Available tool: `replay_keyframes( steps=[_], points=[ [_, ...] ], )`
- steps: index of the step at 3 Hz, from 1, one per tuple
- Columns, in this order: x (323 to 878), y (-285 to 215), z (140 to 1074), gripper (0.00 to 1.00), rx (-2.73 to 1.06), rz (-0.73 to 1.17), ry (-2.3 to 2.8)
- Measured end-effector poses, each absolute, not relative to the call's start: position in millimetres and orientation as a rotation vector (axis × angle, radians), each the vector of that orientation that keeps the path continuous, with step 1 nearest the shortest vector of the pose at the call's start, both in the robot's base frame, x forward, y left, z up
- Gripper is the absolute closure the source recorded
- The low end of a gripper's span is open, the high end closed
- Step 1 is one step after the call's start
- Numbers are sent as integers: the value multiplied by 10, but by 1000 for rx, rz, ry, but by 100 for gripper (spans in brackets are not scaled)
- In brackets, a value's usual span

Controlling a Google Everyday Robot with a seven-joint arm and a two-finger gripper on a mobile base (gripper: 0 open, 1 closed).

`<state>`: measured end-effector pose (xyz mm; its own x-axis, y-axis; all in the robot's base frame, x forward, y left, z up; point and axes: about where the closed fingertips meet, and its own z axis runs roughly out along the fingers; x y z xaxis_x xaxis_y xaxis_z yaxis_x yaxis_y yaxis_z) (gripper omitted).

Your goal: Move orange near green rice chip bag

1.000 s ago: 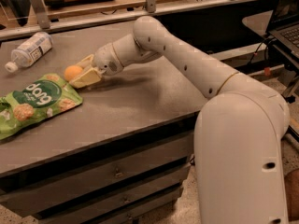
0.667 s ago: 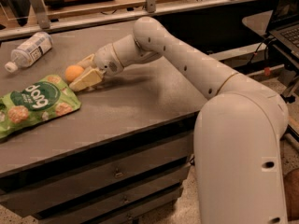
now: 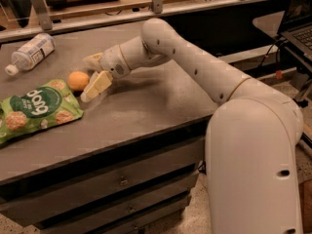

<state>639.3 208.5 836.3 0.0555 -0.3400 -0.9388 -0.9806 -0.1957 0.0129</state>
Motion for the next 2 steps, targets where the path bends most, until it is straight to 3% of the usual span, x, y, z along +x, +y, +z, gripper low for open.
replay_keyframes(
  steps=[2],
  points=[
    [6596,1608,8604,0,-1532,1010,1337]
  ],
)
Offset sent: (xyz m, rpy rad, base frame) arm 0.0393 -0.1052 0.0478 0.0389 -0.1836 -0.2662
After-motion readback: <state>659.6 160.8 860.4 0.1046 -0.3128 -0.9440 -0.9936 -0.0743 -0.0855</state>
